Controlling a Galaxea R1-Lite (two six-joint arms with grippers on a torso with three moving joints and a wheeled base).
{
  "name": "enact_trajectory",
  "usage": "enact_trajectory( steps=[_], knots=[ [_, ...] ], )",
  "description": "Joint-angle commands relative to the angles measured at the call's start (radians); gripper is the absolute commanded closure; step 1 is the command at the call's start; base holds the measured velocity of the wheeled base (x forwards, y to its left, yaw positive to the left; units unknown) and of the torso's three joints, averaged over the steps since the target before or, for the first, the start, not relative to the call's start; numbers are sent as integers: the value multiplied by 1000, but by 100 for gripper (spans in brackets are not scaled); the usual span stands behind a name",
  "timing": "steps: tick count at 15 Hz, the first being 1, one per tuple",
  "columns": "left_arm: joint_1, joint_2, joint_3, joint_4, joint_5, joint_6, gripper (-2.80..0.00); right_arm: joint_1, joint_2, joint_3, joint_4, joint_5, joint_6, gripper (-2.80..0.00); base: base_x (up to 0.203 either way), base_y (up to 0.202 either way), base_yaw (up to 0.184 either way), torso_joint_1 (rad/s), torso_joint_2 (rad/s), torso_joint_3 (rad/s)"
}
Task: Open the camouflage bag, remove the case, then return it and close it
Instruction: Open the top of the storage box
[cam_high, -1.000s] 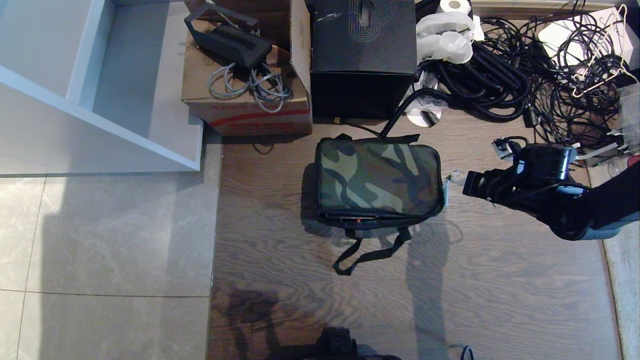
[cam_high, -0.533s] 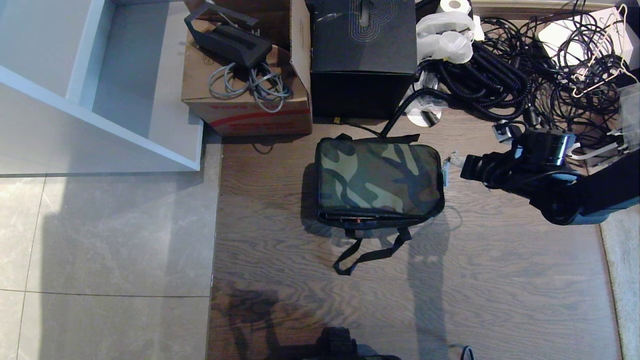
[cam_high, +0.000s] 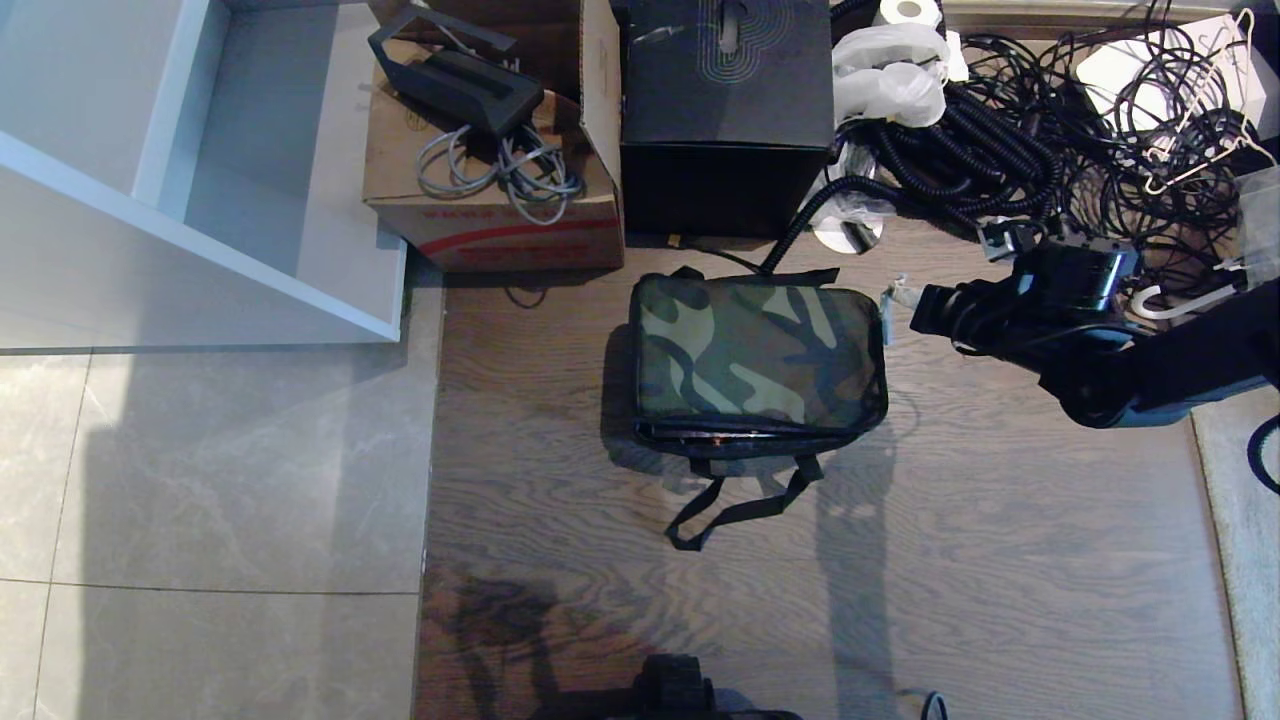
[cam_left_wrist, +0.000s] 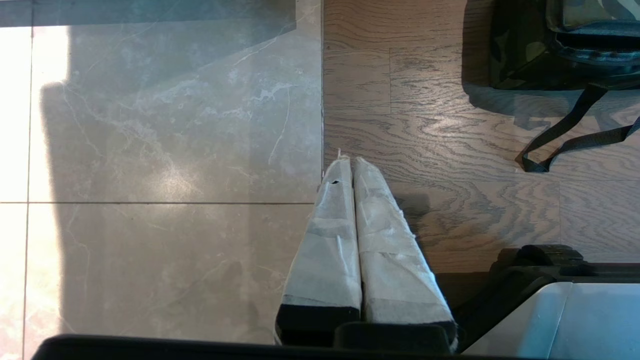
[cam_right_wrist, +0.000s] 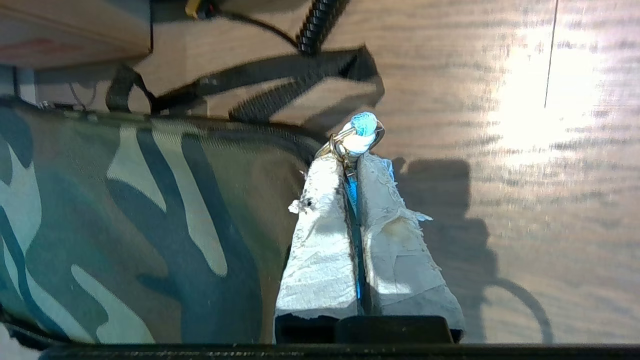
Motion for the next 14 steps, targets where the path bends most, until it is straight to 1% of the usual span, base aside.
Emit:
enact_trajectory(
  steps=[1, 3, 5, 6, 7, 9, 12, 13, 14],
  knots=[
    [0, 0, 0, 0, -1, 2, 0, 11, 16, -30, -12, 4, 2, 0, 0, 0, 0, 0, 0, 0],
    [0, 0, 0, 0, -1, 0, 0, 17, 25, -55, -24, 4, 3, 0, 0, 0, 0, 0, 0, 0],
    [0, 0, 0, 0, -1, 0, 0, 18, 21, -46, -23, 0, -5, 0, 0, 0, 0, 0, 0, 0],
    [0, 0, 0, 0, -1, 1, 0, 19, 18, -39, -23, -2, -6, -250, 0, 0, 0, 0, 0, 0],
    [0, 0, 0, 0, -1, 0, 0, 19, 16, -35, -29, -7, -8, -280, 0, 0, 0, 0, 0, 0],
    [0, 0, 0, 0, -1, 0, 0, 20, 16, -32, -60, -29, -17, -280, 0, 0, 0, 0, 0, 0],
    [-2, 0, 0, 0, 0, 1, 0, 13, -4, -14, -62, -31, -33, -280, 0, 0, 0, 0, 0, 0],
    [0, 0, 0, 0, -1, 0, 0, 10, -27, 24, -58, -34, -28, -280, 0, 0, 0, 0, 0, 0],
    [0, 0, 0, 0, -1, 0, 0, 7, -46, 76, -54, -44, -5, -280, 0, 0, 0, 0, 0, 0]
  ],
)
